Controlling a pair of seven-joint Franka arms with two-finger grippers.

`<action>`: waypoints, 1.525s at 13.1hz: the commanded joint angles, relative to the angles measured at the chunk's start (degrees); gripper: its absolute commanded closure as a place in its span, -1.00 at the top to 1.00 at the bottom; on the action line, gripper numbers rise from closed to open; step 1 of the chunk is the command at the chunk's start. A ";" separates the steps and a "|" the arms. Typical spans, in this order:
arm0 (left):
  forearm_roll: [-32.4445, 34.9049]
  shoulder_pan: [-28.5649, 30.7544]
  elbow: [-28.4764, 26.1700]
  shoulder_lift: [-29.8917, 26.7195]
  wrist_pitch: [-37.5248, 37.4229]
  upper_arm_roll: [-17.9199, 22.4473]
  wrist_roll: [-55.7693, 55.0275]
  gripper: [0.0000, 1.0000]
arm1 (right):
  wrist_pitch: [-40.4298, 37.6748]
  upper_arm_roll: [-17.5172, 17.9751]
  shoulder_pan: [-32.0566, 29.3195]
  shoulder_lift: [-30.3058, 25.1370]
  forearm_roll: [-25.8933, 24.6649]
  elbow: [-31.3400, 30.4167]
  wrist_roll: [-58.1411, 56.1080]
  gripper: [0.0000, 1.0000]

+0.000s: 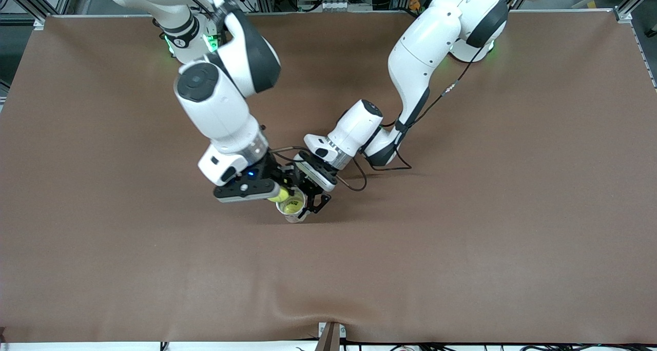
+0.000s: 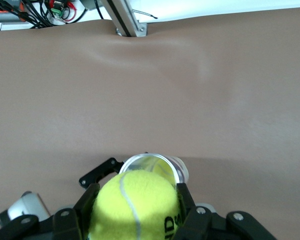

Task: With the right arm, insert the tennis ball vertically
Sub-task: 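Push the second ball into the can and open the right gripper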

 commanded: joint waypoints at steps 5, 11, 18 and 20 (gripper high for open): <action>-1.36 -0.42 1.35 0.39 -0.49 0.37 -0.63 0.56 | 2.14 -0.88 1.64 3.45 -1.05 1.90 0.92 -1.00; -1.27 -0.95 1.26 0.74 -0.58 0.46 -0.45 0.59 | 3.64 -0.88 2.25 4.95 -2.72 1.55 0.92 -1.00; -1.27 -0.95 1.17 0.83 -0.49 0.37 -0.45 0.58 | 3.11 -0.97 2.25 4.95 -3.78 0.59 0.84 -0.83; -1.27 -0.95 1.17 0.74 -0.49 0.37 -0.54 0.57 | 3.11 -0.97 2.16 4.86 -3.78 0.41 0.92 0.11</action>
